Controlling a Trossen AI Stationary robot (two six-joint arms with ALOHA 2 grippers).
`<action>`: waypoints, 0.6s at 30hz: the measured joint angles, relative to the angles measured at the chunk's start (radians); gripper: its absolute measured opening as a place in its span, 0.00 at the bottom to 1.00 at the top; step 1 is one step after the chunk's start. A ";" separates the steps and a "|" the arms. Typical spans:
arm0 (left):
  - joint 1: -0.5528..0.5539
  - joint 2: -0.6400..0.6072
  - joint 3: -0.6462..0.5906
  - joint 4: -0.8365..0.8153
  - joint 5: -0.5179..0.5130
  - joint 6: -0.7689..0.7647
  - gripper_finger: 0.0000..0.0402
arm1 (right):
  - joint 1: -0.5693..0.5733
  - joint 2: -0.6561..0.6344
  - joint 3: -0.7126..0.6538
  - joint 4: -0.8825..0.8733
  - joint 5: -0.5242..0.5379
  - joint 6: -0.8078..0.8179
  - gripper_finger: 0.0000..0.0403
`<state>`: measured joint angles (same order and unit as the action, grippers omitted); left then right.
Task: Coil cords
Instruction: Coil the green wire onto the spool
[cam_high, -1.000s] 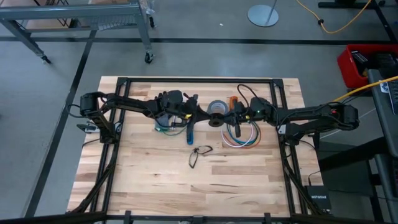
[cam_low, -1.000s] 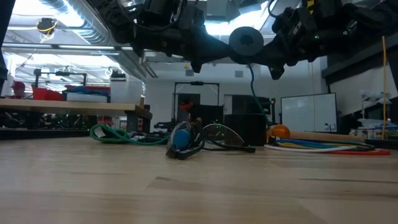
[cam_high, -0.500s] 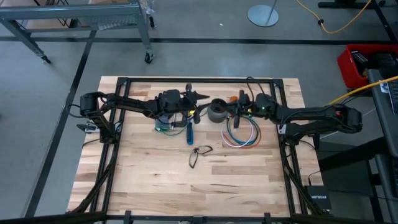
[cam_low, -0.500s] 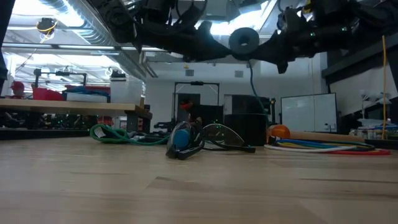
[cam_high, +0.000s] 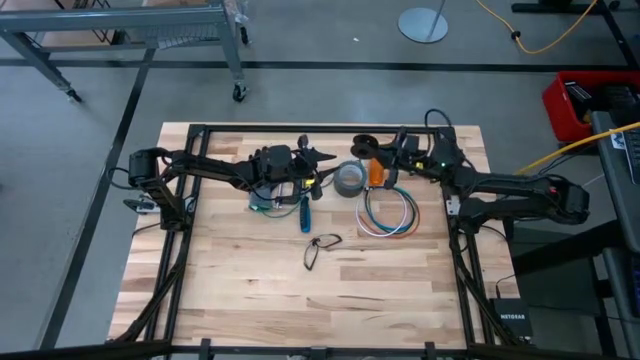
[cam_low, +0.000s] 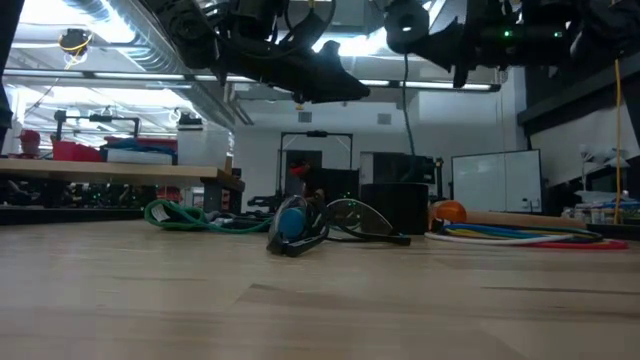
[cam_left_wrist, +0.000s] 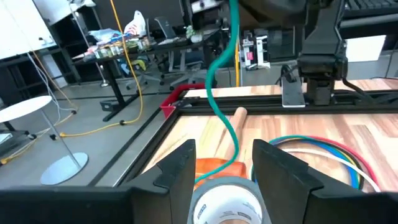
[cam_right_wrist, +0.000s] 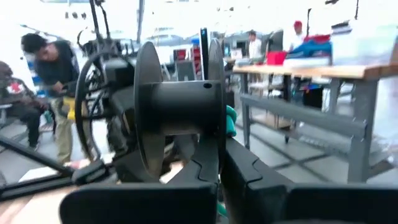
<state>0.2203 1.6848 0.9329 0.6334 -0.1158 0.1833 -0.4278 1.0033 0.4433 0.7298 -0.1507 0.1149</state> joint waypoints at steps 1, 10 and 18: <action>0.000 0.000 0.000 -0.001 0.000 0.000 0.38 | -0.006 -0.001 0.003 0.010 0.000 0.000 0.00; -0.036 0.000 0.000 -0.037 0.004 0.003 0.38 | -0.005 -0.001 0.106 0.023 -0.086 -0.001 0.00; -0.059 0.000 0.000 -0.045 0.004 0.064 0.38 | -0.005 0.000 0.163 0.023 -0.137 0.009 0.00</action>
<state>0.1618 1.6852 0.9329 0.5880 -0.1116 0.2478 -0.4324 1.0031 0.6066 0.7524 -0.2879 0.1238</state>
